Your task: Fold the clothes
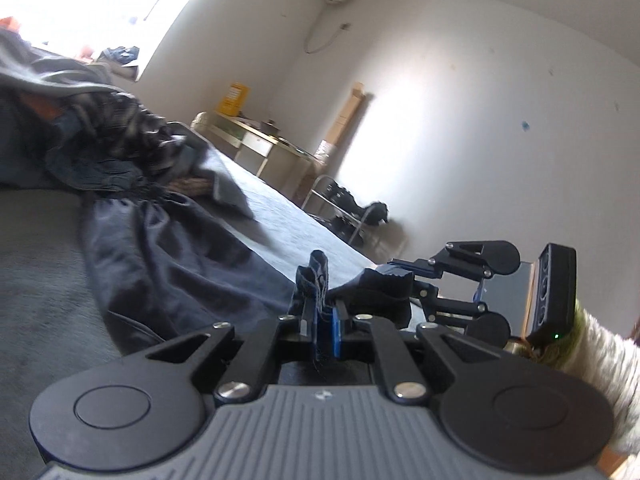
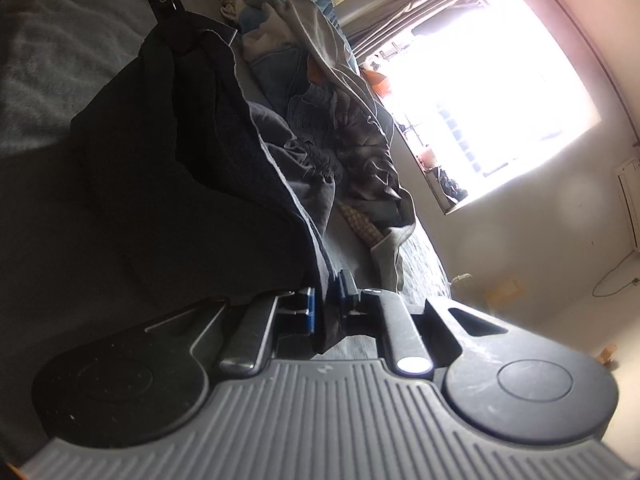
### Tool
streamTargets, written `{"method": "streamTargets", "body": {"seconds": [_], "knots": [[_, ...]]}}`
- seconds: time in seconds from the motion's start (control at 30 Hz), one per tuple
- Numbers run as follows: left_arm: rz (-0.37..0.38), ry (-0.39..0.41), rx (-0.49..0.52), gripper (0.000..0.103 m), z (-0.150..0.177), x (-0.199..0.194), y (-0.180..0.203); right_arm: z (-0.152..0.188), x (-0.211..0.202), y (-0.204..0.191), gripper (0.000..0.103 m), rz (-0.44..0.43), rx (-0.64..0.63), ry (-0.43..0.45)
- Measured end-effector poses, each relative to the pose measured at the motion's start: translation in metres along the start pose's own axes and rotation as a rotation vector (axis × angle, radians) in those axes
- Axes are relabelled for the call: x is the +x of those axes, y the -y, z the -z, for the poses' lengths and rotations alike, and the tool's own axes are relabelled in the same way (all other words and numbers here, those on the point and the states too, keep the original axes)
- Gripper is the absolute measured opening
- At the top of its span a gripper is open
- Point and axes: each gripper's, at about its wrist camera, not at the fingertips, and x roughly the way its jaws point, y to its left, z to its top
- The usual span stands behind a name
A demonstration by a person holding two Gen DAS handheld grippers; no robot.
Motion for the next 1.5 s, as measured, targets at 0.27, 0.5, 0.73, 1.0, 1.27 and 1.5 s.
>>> {"method": "streamTargets", "body": {"seconds": [0.27, 0.5, 0.73, 1.0, 1.27, 1.5], "knots": [[-0.030, 0.056, -0.132, 0.007, -0.032, 0.011, -0.058, -0.027, 0.063, 0.023, 0.009, -0.042, -0.013, 0.014], [-0.057, 0.086, -0.236, 0.007, -0.055, 0.030, -0.115, -0.048, 0.124, 0.043, 0.009, -0.087, -0.013, 0.007], [-0.072, 0.116, -0.340, 0.007, -0.068, 0.048, -0.172, -0.066, 0.203, 0.061, 0.009, -0.124, -0.054, -0.002], [-0.112, 0.098, -0.421, 0.007, -0.068, 0.070, -0.223, -0.081, 0.281, 0.072, 0.009, -0.172, -0.056, -0.026], [-0.135, 0.142, -0.569, 0.026, -0.063, 0.062, -0.251, -0.079, 0.331, 0.073, 0.009, -0.176, 0.075, -0.015], [-0.155, 0.208, -0.699, 0.045, -0.061, 0.043, -0.267, -0.034, 0.315, 0.125, 0.023, -0.130, 0.576, -0.013]]}}
